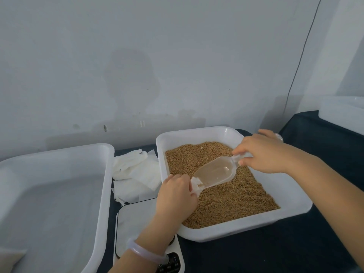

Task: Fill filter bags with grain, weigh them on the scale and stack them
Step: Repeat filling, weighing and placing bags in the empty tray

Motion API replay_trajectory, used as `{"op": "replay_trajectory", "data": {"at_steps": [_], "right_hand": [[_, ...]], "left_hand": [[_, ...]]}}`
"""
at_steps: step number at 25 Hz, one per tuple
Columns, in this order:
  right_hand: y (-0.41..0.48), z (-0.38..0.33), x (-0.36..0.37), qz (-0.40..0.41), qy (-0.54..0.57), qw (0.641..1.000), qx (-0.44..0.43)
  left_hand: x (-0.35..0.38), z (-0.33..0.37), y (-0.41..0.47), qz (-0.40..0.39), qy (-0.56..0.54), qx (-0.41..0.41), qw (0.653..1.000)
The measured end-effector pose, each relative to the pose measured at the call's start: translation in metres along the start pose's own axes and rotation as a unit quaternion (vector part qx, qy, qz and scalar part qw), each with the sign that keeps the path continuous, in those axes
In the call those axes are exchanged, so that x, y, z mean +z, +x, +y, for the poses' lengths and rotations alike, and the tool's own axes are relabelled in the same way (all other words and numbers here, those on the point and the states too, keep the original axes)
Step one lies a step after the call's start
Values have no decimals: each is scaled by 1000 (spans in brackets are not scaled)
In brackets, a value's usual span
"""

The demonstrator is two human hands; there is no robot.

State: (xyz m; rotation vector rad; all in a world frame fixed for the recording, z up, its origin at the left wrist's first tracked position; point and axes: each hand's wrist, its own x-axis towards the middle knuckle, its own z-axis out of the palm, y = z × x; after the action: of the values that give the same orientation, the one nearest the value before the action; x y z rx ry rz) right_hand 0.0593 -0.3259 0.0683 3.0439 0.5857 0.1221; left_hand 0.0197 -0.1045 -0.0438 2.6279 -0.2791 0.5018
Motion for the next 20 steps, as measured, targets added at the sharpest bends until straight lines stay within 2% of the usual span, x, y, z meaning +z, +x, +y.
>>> {"op": "replay_trajectory", "data": {"at_steps": [3,7,11,13,17,18,19,20], "right_hand": [[-4,15,5,-31,47,998,37],[-10,34,34,-102,102,982,125],[-9,22,67,-128,109,978,123],[-5,17,69,-132,102,979,120],[0,-5,71,-148,103,977,110],[1,-13,68,-117,149,978,92],[1,-23,62,-83,238,965,67],[1,-37,53,-62,359,931,32]], "left_hand": [[0,3,-1,12,-15,-15,1000],[-3,7,0,34,-95,-81,992],[-9,6,4,43,-188,-130,972],[-17,4,7,39,-263,-156,951],[-44,-9,10,46,-434,-183,881],[-53,-13,10,51,-454,-182,871],[-61,-16,10,55,-463,-181,866],[-69,-20,11,62,-467,-182,863]]}}
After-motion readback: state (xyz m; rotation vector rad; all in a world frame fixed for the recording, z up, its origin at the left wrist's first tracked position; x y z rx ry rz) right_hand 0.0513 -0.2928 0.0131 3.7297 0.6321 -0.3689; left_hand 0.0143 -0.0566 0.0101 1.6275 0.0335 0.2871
